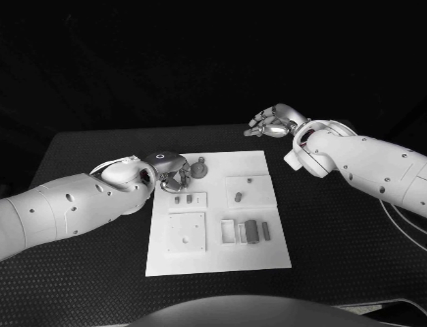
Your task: Assemble the parts on the task board
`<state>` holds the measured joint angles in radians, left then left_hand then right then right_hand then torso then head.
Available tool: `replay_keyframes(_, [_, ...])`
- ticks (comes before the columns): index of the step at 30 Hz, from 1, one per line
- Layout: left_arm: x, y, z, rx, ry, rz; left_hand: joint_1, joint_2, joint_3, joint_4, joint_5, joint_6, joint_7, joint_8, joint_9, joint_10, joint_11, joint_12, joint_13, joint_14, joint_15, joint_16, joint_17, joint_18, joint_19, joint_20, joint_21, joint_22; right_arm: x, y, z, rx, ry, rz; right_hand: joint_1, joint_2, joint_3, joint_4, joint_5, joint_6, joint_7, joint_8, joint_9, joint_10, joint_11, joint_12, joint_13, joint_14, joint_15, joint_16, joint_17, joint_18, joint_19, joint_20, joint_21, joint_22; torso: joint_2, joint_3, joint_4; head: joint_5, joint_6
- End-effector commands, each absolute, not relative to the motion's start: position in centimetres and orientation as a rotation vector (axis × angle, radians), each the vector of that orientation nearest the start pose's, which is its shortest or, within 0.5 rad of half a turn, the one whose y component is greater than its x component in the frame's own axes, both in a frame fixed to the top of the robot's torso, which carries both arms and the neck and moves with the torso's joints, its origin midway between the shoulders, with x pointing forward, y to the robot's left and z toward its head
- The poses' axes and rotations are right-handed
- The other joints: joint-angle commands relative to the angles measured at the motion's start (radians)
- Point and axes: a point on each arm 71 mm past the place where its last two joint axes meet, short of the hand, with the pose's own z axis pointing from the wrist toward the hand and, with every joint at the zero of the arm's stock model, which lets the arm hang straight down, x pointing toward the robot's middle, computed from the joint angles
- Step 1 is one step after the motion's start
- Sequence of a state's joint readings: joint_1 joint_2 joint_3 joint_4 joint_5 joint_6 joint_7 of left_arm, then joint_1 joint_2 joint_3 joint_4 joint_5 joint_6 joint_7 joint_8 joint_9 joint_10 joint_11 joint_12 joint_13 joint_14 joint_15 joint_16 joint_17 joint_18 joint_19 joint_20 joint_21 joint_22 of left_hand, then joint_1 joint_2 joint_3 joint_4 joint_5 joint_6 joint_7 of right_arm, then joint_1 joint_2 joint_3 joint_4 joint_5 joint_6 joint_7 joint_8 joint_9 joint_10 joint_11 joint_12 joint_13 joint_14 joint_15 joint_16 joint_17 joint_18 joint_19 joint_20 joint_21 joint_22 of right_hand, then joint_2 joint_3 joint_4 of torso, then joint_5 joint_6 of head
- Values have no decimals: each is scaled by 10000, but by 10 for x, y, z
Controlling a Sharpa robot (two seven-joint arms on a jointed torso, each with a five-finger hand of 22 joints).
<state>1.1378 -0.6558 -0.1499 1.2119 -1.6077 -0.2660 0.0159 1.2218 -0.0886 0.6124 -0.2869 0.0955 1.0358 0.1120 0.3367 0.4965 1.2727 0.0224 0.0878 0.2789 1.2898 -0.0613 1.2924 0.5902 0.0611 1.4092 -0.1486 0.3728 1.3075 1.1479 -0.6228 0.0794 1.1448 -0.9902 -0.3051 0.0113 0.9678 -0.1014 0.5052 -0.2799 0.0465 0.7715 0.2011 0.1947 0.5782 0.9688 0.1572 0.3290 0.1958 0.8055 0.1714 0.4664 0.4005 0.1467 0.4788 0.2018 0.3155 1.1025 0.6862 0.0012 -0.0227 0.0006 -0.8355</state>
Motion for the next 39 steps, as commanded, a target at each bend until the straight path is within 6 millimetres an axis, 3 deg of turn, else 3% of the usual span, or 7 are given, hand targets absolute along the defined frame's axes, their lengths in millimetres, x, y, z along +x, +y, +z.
replay_keyframes(1, [502, 187, -275, 4352, 17977, -5361, -33, 27, 62, 12, 1, 75, -18, 28, 5, 316, 211, 44, 16, -19, -80, 33, -15, 636, -56, -115, 30, 213, 554, -203, -199, 3767, 16757, 8575, -74, 33, -70, 1, 18, -79, 191, 32, -11, 63, -17, -42, -15, 67, 7, -61, 3, -66, -14, 24, -53, 15, 2, -4, 1, -10, -2])
replay_keyframes(39, [500, 181, -292, 4590, 18435, -5262, -50, 42, 72, 26, -1, 76, -12, 16, 0, 333, 207, 16, 44, -26, -85, 30, -21, 606, -61, -136, 25, 210, 554, -205, -200, 3826, 16850, 8507, -117, 33, -91, 22, 17, -97, 197, 41, -44, 91, -9, -110, -89, 56, 21, -132, 7, -74, -34, 34, -97, 50, -1, 5, 1, -37, 1])
